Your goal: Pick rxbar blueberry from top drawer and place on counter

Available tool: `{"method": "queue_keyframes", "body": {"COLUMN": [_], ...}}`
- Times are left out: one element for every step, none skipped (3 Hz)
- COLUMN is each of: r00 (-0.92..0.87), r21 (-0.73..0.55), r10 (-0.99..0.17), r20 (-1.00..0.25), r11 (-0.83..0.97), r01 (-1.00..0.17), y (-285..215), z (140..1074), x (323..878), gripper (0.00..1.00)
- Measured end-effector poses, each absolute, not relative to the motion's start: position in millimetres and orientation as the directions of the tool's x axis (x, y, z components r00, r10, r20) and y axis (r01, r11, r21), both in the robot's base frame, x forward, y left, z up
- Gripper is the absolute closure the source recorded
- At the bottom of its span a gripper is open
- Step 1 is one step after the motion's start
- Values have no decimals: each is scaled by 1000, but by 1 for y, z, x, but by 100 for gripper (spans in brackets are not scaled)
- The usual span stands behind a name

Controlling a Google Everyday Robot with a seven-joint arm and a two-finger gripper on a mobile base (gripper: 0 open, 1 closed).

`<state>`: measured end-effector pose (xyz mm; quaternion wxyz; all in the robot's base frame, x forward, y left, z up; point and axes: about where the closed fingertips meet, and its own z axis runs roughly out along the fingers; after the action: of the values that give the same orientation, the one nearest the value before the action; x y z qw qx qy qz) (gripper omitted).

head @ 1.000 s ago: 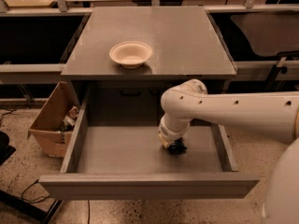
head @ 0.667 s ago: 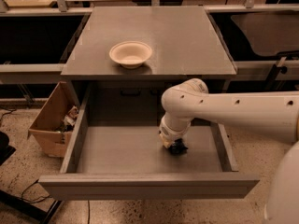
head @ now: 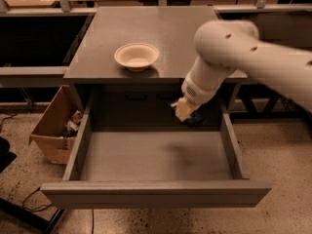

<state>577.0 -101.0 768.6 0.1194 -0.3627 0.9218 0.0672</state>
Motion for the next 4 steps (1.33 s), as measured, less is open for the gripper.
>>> {"method": "queue_keyframes", "body": {"r00": [-609,-563,-569,-540], "r21": [20,90,149,113], "r10": [-739,-778,-742,-712], "r20": [-289,-279,-354,-449], "r11": [631,562,556,555], "r01": [-775,-822,-818,-824], "y": [-102,-100,-85,-76], "z": [845,884,928,969], "x": [588,597,614,630], "gripper": [100,100,100,100]}}
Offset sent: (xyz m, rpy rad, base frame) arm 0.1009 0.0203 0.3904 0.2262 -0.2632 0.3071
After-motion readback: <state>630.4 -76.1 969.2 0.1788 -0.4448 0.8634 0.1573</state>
